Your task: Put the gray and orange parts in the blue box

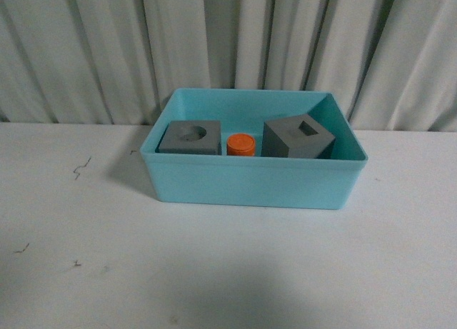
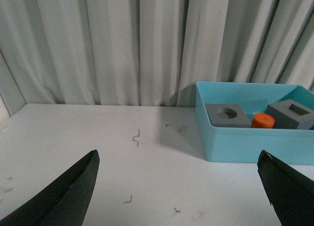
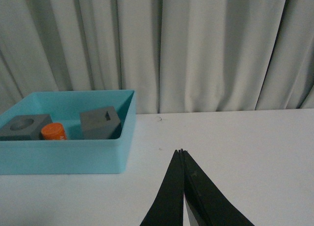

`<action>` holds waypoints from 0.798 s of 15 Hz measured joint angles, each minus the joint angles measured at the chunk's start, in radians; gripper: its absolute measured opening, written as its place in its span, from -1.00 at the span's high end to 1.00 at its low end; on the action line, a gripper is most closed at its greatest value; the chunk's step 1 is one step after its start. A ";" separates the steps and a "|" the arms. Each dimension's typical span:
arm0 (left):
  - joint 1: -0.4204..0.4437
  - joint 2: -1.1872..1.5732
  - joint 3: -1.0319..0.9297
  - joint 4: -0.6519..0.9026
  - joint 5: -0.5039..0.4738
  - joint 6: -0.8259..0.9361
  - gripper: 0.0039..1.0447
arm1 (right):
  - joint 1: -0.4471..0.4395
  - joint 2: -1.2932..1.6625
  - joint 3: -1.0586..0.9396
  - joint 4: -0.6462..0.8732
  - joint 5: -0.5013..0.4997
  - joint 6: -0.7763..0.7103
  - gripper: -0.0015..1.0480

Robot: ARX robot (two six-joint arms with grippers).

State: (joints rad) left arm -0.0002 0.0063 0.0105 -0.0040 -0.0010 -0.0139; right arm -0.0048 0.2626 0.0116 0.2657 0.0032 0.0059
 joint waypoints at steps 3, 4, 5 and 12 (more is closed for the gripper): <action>0.000 0.000 0.000 0.000 0.000 0.000 -0.88 | 0.000 -0.058 0.000 -0.060 0.000 0.000 0.96; 0.000 0.000 0.000 0.000 0.000 0.000 -0.88 | 0.000 -0.072 0.000 -0.072 0.000 0.000 0.96; 0.000 0.000 0.000 0.000 0.000 0.000 -0.88 | 0.000 -0.087 0.000 -0.089 0.000 0.000 0.96; 0.000 0.000 0.000 0.000 0.000 0.000 -0.88 | 0.000 -0.259 0.000 -0.270 -0.003 -0.002 0.89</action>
State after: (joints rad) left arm -0.0002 0.0063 0.0105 -0.0036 -0.0010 -0.0139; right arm -0.0048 0.0036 0.0120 -0.0040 0.0002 0.0036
